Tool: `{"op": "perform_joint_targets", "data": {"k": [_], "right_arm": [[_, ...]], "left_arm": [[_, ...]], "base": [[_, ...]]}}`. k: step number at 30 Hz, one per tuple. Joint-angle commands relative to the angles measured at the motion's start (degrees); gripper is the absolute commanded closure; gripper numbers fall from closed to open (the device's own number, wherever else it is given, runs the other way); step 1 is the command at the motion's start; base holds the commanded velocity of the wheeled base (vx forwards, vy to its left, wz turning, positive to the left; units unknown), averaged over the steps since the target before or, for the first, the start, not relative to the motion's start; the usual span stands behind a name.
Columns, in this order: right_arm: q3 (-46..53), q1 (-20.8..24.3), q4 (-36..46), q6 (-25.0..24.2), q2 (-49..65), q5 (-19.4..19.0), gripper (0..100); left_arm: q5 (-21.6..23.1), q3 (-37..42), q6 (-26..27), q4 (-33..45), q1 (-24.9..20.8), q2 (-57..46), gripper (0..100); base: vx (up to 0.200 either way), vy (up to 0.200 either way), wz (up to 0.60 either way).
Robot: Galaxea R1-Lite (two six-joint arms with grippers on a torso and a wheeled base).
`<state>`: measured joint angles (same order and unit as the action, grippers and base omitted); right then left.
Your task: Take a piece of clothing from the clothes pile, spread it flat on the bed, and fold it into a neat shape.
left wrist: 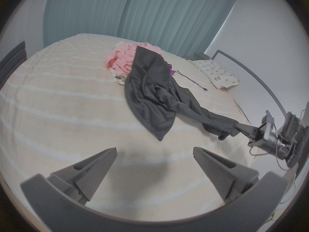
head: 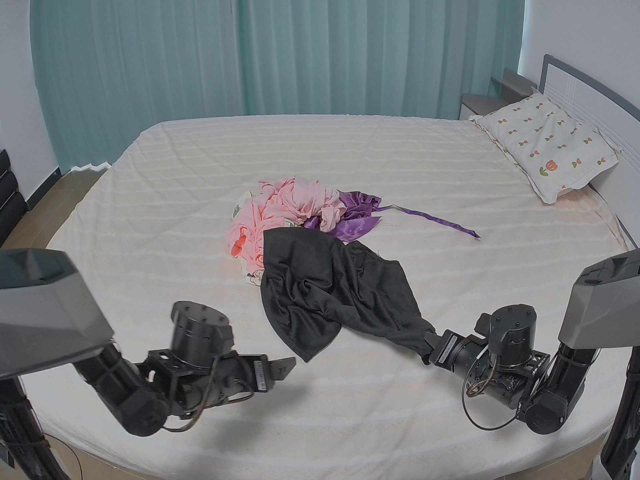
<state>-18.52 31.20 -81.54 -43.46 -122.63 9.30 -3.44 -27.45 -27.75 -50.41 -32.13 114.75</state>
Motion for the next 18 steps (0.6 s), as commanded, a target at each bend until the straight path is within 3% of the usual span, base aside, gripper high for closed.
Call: {"op": "perform_joint_targets", "data": {"k": [1,8,18], "right_arm": [[0.1,0.3,-0.2,0.2,-0.9,0.1,100],[0.1,0.3,-0.2,0.2,-0.9,0.2,100],[0.1,0.3,-1.9,0.3,-2.8,0.3,100]], "left_arm": [[-4.1,-11.4,-4.4,-1.9,-5.9,13.4,0],[-6.3,-20.4,-5.0,-1.7,-6.3,20.6,0],[-6.8,-20.3,-5.4,-2.0,-5.7,20.9,0]], "base": [[0.0,0.0,0.0],[0.0,0.0,0.0],[0.0,0.0,0.0]]}}
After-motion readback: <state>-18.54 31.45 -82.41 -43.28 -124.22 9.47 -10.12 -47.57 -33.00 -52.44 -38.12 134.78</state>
